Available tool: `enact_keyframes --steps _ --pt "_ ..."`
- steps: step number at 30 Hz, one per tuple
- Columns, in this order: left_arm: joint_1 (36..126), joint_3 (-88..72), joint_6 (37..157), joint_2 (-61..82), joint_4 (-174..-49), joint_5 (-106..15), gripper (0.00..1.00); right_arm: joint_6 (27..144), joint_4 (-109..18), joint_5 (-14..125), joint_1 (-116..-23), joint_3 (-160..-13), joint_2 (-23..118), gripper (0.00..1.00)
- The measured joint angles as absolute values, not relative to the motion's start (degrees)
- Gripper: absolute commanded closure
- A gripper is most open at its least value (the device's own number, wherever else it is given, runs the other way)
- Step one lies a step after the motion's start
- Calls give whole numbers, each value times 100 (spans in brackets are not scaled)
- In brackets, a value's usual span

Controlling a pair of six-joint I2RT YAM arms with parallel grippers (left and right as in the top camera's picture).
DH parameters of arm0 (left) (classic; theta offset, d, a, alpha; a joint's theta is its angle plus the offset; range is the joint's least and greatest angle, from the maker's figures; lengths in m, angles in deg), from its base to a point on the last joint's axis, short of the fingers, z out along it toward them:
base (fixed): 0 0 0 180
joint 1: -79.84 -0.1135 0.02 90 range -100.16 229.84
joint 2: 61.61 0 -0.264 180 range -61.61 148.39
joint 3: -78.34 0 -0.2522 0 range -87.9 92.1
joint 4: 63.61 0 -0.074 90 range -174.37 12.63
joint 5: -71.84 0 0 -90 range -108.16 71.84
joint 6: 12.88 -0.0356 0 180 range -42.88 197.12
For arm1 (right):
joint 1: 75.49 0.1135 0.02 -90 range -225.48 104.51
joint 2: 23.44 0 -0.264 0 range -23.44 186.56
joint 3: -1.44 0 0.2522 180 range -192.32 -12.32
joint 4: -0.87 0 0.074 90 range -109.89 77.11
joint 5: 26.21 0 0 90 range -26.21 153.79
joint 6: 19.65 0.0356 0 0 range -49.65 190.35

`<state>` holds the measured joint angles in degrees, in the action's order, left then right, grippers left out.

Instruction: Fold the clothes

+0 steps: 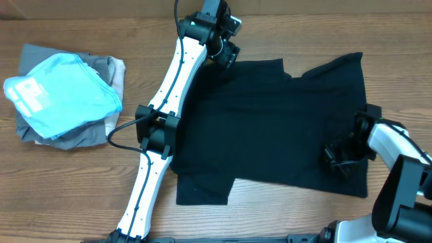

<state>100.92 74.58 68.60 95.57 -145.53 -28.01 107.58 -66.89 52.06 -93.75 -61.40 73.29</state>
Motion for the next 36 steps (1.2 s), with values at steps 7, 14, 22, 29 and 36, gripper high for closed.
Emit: enact_keyframes --steps 7,14,22,29,36 --pt "10075 7460 6858 9557 -14507 -2939 20 10942 -7240 6410 -10260 -6247 7403 96" --pt "10197 7423 6858 9557 -14188 -3083 20 10981 -7257 7182 -10540 -6247 7425 96" --pt "10453 7187 6860 9778 -13867 -3264 34 11003 -7259 7459 -10540 -6247 7456 94" --pt "10564 7101 6935 10154 -13320 -3561 64 11021 -7257 7521 -10540 -6247 7467 93" --pt "10682 7073 6880 10167 -13237 -3513 96 11021 -7257 7538 -10540 -6247 7467 92"
